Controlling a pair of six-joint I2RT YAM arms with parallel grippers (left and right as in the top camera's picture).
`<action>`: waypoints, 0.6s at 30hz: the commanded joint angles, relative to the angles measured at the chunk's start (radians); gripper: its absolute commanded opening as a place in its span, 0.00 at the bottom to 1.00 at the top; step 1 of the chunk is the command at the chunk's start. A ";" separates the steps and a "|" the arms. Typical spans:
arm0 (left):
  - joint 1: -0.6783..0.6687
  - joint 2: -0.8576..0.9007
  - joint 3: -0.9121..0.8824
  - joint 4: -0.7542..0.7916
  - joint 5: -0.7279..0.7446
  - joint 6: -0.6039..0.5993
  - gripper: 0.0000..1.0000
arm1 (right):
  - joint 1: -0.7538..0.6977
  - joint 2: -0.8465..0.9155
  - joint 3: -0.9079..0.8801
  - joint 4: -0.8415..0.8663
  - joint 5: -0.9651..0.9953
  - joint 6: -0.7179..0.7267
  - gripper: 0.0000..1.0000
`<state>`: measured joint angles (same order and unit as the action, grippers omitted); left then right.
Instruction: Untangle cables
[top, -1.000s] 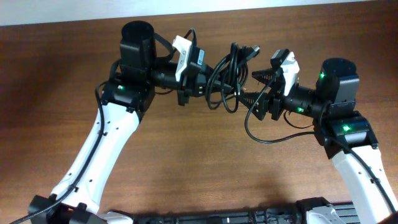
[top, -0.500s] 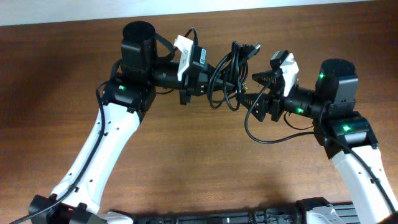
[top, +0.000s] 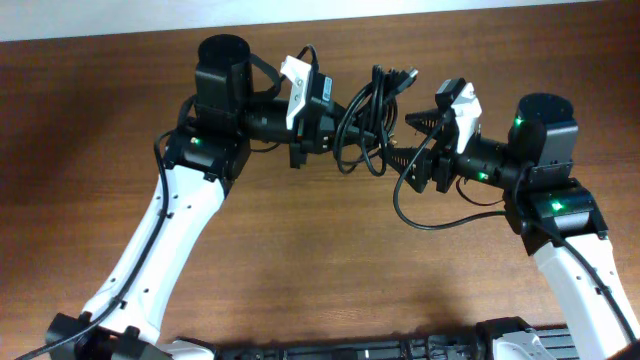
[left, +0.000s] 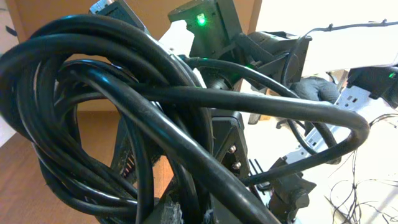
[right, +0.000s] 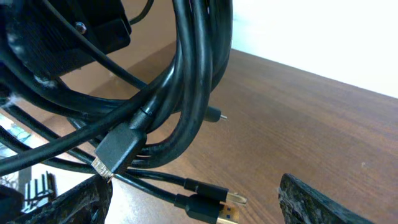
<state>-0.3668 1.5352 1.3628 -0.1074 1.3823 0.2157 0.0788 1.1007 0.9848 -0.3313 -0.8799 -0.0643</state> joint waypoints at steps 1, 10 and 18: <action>-0.006 -0.019 0.005 -0.002 0.009 -0.006 0.00 | 0.006 0.002 0.016 0.029 0.002 -0.006 0.84; -0.048 -0.019 0.005 -0.002 0.012 -0.006 0.00 | 0.006 0.002 0.016 0.051 0.094 -0.006 0.84; -0.079 -0.019 0.005 -0.006 0.011 -0.006 0.00 | 0.005 0.002 0.016 0.093 0.202 -0.006 0.84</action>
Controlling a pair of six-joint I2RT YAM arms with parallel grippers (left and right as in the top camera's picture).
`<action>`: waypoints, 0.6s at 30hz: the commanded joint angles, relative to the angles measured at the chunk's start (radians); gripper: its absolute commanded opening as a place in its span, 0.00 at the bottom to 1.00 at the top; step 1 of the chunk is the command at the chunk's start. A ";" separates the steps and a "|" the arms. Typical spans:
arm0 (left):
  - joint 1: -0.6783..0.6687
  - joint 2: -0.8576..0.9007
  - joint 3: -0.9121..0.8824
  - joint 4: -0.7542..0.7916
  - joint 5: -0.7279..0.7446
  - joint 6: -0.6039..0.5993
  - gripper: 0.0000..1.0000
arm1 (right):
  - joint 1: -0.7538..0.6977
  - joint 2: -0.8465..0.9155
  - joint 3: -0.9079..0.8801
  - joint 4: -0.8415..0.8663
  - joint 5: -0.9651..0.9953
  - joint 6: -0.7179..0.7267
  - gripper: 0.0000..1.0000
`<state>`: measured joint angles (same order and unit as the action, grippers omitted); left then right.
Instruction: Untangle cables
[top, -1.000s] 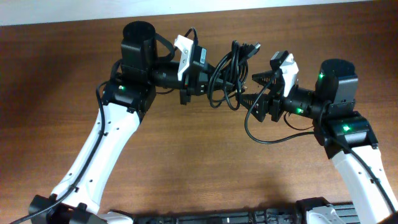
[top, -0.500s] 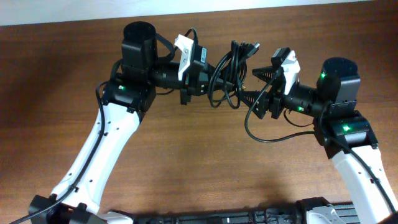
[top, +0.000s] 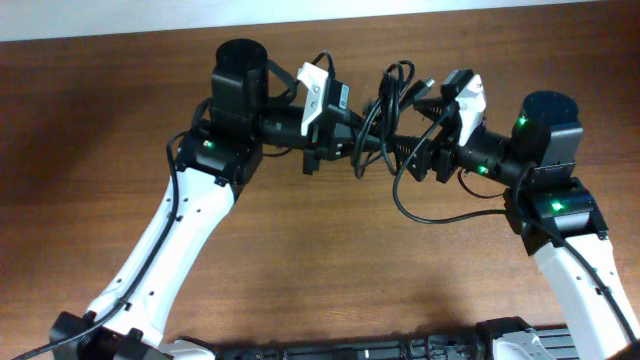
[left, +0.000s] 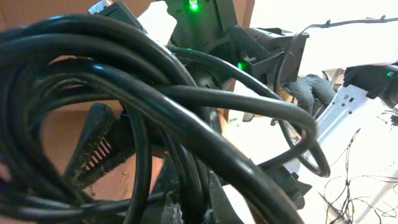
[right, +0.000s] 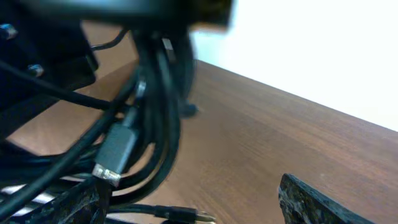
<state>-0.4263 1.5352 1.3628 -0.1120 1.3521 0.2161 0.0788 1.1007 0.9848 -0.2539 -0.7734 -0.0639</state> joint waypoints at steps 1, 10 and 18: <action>-0.019 -0.019 0.005 -0.002 0.042 -0.006 0.00 | 0.005 0.002 0.016 0.024 0.106 -0.006 0.84; -0.040 -0.019 0.005 -0.025 0.042 -0.006 0.00 | 0.005 0.002 0.016 0.134 0.108 -0.007 0.84; -0.071 -0.019 0.005 -0.025 0.055 -0.006 0.00 | 0.005 0.002 0.016 0.155 0.209 -0.008 0.84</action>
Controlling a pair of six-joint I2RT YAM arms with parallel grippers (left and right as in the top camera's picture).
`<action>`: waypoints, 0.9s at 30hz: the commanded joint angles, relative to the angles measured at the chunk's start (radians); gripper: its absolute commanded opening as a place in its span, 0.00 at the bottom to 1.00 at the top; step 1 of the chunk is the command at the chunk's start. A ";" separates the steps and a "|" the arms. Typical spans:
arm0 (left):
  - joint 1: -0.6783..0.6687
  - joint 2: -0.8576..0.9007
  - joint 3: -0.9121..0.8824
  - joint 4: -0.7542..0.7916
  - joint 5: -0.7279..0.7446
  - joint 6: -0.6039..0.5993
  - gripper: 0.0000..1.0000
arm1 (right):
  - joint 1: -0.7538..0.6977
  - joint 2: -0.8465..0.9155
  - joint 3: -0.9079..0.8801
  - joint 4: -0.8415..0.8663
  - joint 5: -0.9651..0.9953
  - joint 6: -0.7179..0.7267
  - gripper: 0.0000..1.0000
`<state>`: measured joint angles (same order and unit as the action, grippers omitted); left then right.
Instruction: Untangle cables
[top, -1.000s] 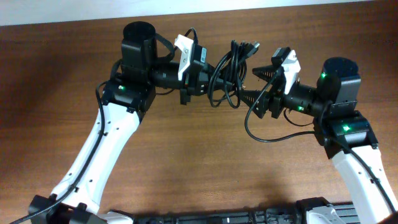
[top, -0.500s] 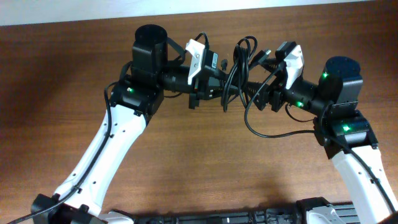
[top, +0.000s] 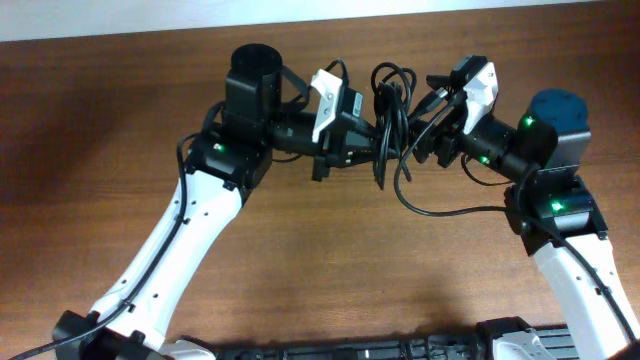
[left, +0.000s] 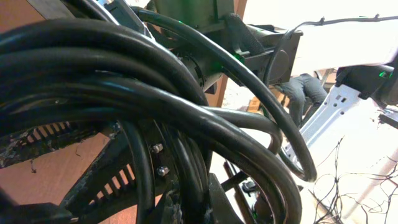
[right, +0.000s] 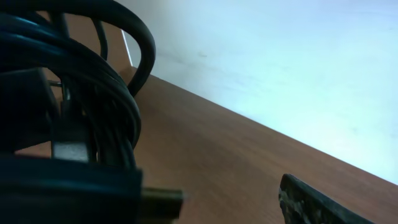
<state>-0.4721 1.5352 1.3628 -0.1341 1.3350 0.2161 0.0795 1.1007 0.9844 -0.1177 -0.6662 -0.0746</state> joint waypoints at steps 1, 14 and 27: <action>-0.029 -0.019 0.005 -0.005 0.084 -0.006 0.00 | 0.004 0.002 0.016 0.027 0.116 0.003 0.84; -0.064 -0.019 0.005 -0.047 -0.089 0.009 0.00 | 0.004 0.000 0.016 0.027 0.125 0.004 0.84; 0.022 -0.019 0.005 -0.217 -0.494 0.134 0.00 | -0.096 -0.126 0.016 -0.190 0.147 0.004 0.84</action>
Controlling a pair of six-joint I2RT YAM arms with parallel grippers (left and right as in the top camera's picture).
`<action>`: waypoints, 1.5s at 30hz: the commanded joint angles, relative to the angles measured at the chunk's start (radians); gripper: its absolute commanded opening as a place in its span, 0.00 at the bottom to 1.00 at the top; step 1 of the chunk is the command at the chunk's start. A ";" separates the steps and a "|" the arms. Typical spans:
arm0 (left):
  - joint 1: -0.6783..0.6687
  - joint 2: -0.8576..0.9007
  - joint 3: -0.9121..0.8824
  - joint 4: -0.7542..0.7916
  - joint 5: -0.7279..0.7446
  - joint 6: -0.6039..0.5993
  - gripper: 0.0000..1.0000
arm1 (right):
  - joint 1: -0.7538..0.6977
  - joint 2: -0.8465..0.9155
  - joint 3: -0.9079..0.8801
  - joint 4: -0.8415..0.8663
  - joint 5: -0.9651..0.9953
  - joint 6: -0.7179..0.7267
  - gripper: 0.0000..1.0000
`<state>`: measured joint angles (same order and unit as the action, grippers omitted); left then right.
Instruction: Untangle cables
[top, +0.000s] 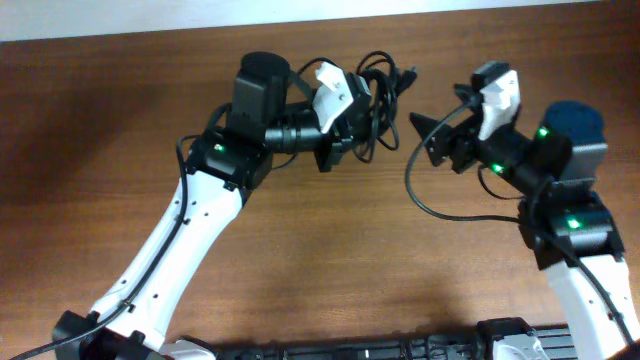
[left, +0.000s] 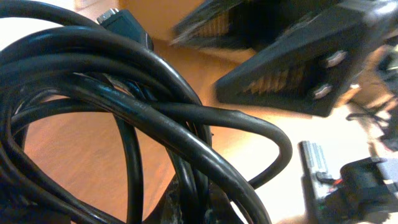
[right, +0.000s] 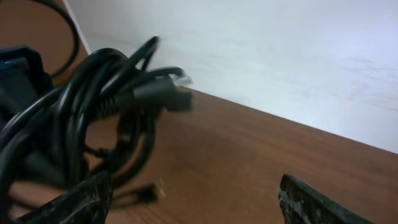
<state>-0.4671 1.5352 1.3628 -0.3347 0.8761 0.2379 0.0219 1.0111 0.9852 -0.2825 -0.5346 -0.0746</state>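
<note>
A tangled bundle of black cables (top: 375, 85) hangs above the table's far side, with a plug (top: 405, 72) sticking out to the right. My left gripper (top: 352, 128) is shut on the bundle's lower strands; in the left wrist view the cables (left: 124, 118) fill the frame and its gripper (left: 199, 208) pinches several of them. My right gripper (top: 428, 135) stands open a short way to the right of the bundle, touching nothing. The right wrist view shows the bundle (right: 87, 118) and a plug (right: 163, 93) to the left, beyond its open gripper (right: 196, 208).
The brown wooden table (top: 330, 260) lies below both arms. A thin black loop of the right arm's own cable (top: 425, 205) hangs under its wrist. The table's far edge (top: 520, 8) meets a white wall just behind the bundle.
My right gripper, then pushed in among the cables, has drawn back to the right and now stands apart from them. The bundle stays in my left gripper, tipped slightly toward the far edge.
At first both grippers met at the bundle held up over the table's middle, the right one open among the strands. At the following moments the pair stood ever closer to the far edge. Now only the left gripper holds the bundle.
</note>
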 joint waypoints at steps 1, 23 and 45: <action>0.017 -0.019 0.005 -0.040 -0.036 0.179 0.00 | -0.049 -0.047 0.016 -0.032 0.013 0.004 0.84; -0.018 -0.019 0.005 -0.238 -0.144 0.838 0.00 | -0.055 -0.061 0.016 -0.093 -0.147 0.163 0.87; -0.126 -0.019 0.005 -0.285 -0.255 0.879 0.00 | -0.055 0.097 0.016 -0.195 0.050 0.157 0.87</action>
<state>-0.5926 1.5352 1.3628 -0.6277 0.6006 1.0855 -0.0315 1.0821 0.9855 -0.4713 -0.5343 0.0826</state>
